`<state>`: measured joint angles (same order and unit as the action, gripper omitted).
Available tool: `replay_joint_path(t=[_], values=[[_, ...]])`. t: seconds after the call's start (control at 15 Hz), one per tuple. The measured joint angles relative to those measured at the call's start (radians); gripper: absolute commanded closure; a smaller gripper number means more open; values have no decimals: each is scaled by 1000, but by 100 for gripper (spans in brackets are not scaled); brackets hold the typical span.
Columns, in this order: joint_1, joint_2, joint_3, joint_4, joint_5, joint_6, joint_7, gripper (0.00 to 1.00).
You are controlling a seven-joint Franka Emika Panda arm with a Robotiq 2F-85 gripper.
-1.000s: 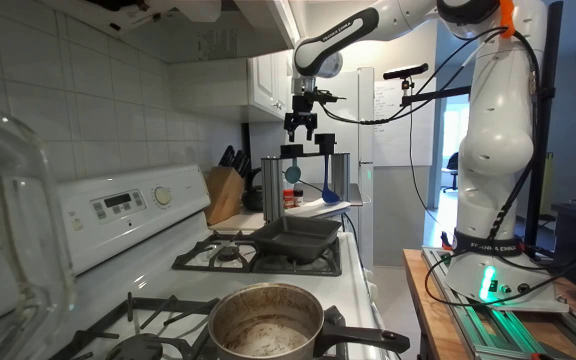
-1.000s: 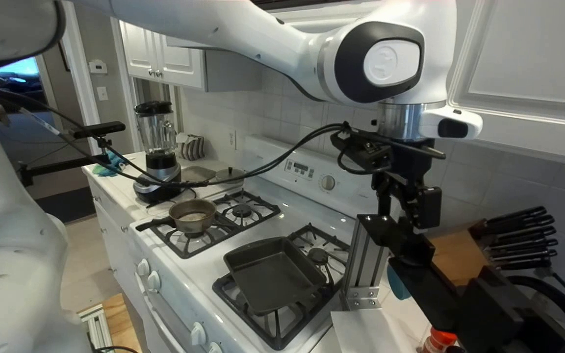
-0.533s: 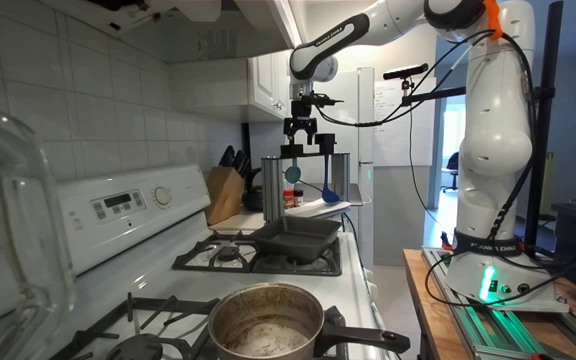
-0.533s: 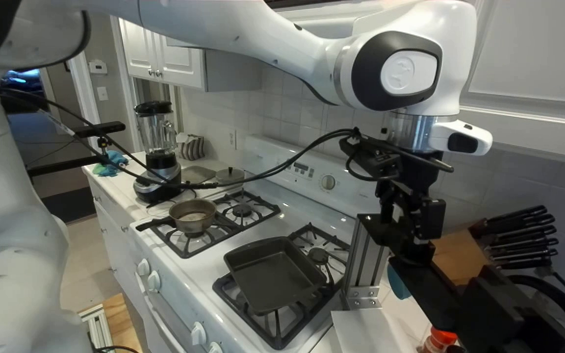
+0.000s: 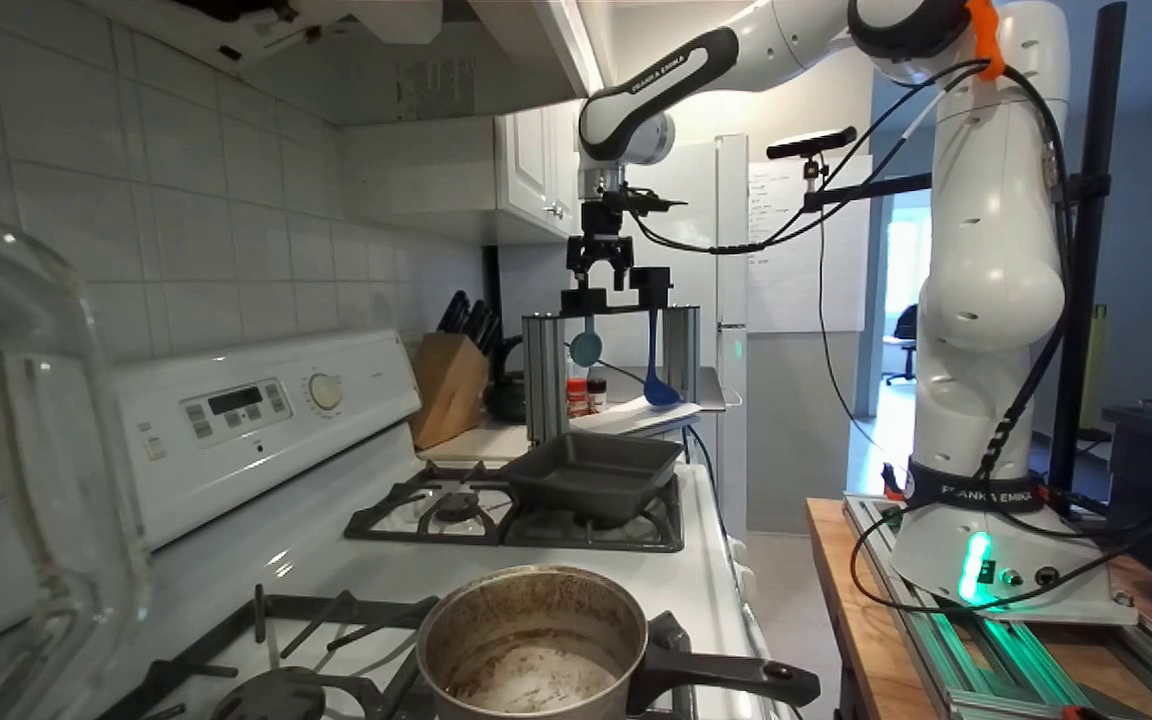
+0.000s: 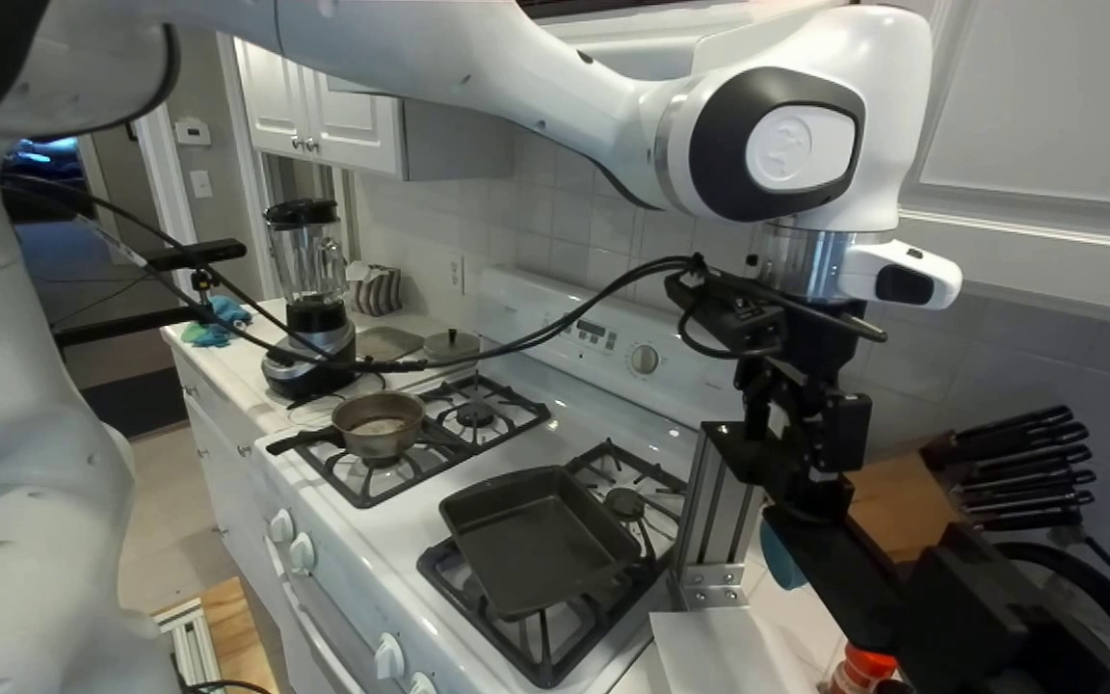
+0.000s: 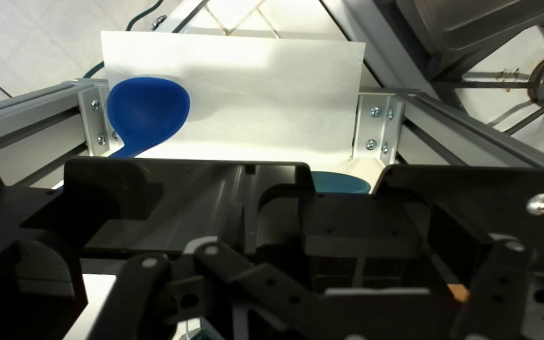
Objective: Pick up the blue spoon and scoop some of the contents in the pot and pour them in the bowl
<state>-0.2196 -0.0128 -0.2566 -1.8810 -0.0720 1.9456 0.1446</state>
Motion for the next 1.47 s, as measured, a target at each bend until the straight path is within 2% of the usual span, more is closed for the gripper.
replay_joint_path(t=[0.93,1.47], values=[[-2,28,1,6,39,1,-3,0],[-3,65,0,46,40,1,-3,0]])
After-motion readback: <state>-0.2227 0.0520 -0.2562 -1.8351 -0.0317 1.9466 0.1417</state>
